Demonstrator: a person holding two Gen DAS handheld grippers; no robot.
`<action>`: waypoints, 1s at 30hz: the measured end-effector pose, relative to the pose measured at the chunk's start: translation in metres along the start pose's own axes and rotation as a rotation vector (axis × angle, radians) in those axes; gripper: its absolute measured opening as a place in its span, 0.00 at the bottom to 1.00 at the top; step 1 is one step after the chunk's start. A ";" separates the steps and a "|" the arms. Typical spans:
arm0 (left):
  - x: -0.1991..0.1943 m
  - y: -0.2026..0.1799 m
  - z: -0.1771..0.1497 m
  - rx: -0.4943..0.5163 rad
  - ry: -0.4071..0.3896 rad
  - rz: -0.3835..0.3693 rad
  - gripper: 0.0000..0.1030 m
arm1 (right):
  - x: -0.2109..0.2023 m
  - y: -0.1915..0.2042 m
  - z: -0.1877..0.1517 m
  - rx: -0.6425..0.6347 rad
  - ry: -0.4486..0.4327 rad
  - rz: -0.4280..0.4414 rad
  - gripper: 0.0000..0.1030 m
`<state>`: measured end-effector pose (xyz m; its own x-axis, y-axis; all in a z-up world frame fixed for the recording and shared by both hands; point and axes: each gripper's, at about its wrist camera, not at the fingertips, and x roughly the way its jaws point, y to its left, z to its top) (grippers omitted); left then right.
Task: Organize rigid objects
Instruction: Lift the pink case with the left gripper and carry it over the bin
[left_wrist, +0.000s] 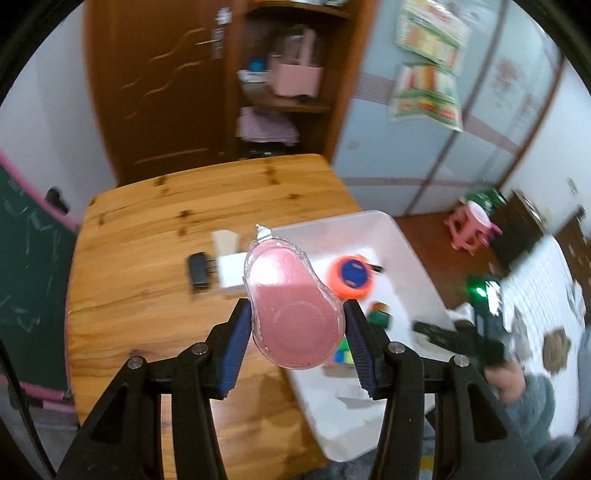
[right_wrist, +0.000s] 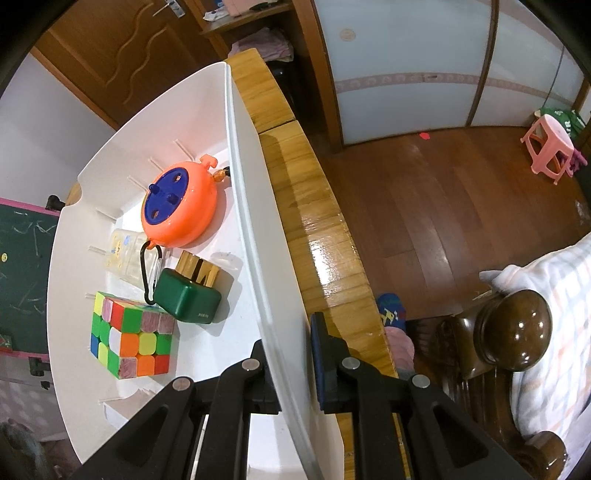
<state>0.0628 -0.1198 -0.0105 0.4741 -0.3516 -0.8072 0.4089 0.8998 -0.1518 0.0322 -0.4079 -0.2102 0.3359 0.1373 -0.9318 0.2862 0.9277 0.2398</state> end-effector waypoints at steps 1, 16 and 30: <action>0.001 -0.006 -0.002 0.018 -0.004 -0.002 0.52 | 0.000 0.000 0.000 -0.002 0.000 0.000 0.13; 0.076 -0.057 -0.043 0.167 0.186 -0.059 0.52 | -0.001 0.000 -0.002 -0.008 -0.011 0.029 0.17; 0.139 -0.114 -0.060 0.343 0.324 -0.131 0.53 | -0.004 -0.002 -0.004 -0.005 -0.026 0.040 0.17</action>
<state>0.0352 -0.2561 -0.1399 0.1570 -0.3085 -0.9382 0.7078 0.6976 -0.1110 0.0272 -0.4095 -0.2084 0.3702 0.1654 -0.9141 0.2673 0.9234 0.2754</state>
